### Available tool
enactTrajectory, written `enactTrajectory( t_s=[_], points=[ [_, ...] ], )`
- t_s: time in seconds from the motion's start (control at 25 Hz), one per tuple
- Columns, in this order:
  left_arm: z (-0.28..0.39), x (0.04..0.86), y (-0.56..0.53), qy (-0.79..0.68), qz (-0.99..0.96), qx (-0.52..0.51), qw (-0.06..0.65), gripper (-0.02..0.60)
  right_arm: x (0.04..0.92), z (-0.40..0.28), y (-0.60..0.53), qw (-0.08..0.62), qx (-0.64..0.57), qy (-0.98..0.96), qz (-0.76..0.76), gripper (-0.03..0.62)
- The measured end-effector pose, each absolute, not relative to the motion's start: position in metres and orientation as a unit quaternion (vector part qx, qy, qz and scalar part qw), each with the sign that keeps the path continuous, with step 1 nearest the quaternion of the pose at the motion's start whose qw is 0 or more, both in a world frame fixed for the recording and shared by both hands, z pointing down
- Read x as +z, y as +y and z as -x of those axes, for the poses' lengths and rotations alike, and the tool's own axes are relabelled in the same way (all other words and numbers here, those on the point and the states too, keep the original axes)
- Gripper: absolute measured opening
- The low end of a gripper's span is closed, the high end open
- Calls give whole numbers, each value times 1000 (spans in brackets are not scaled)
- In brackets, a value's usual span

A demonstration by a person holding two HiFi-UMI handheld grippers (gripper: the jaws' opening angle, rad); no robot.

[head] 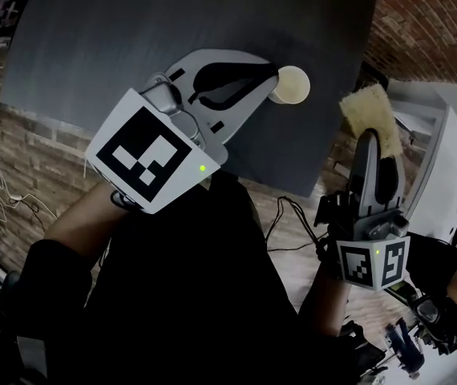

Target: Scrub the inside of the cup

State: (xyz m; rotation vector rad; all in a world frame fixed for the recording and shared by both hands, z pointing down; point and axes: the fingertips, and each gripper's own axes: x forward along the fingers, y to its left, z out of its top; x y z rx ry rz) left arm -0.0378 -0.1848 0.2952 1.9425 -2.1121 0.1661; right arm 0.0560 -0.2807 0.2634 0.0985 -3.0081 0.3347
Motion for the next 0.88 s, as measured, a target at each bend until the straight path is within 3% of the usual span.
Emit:
enactTrajectory(
  t_s=[0.88],
  points=[
    [49, 313, -186, -719, -674, 69, 152, 25, 272, -38, -275, 75, 100, -992, -31, 83]
  ],
)
